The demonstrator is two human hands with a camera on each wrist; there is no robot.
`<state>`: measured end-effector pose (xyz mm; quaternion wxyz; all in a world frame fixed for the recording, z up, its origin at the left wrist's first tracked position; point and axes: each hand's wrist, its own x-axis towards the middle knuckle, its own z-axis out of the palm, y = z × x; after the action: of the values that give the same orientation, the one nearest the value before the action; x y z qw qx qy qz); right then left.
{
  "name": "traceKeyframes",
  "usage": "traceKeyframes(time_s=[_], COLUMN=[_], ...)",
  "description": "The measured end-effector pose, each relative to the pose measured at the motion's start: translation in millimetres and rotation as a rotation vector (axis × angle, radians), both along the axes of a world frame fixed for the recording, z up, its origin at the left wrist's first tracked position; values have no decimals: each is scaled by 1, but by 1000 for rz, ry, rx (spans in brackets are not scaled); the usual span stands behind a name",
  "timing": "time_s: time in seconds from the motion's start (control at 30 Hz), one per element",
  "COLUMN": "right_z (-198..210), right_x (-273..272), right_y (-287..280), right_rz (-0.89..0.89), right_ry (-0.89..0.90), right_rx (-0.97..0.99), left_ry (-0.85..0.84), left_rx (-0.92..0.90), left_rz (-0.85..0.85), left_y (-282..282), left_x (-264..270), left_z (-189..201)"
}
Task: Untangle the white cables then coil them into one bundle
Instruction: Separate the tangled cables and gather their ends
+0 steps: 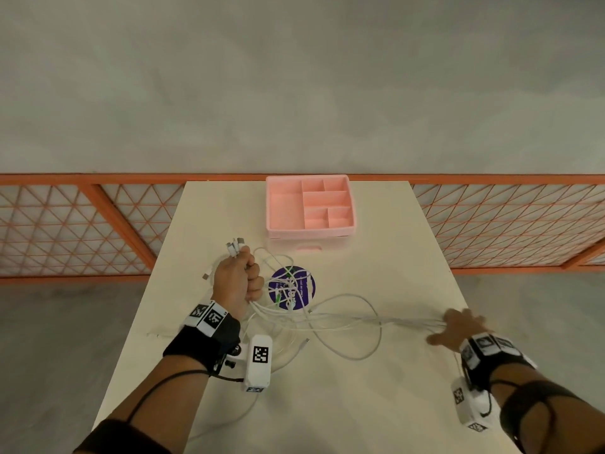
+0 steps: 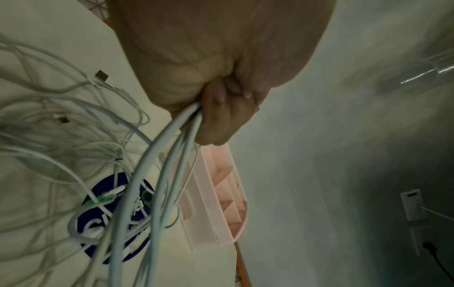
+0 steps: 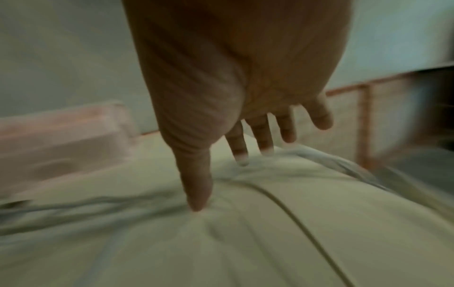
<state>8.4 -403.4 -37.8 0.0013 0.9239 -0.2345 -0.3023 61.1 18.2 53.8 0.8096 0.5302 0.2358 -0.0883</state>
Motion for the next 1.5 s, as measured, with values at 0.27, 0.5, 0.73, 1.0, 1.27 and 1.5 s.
traceKeyframes(time_s=[0.27, 0.5, 0.73, 1.0, 1.27, 1.5], right_z=[69, 51, 29, 5, -6, 11], right_x=[9, -10, -27, -44, -22, 8], right_y=[213, 269, 269, 227, 161, 176], right_rz=[381, 563, 725, 884, 558, 342], right_ry=[-258, -315, -281, -205, 48, -251], right_rx=[882, 884, 759, 566, 552, 700], left_ry=[122, 64, 64, 128, 84, 73], left_rx=[-205, -214, -233, -9, 182, 176], left_rz=[-21, 37, 92, -59, -143, -103], left_y=[-28, -10, -7, 9, 14, 22], left_x=[-27, -44, -56, -48, -53, -54], left_z=[-16, -30, -44, -54, -62, -67])
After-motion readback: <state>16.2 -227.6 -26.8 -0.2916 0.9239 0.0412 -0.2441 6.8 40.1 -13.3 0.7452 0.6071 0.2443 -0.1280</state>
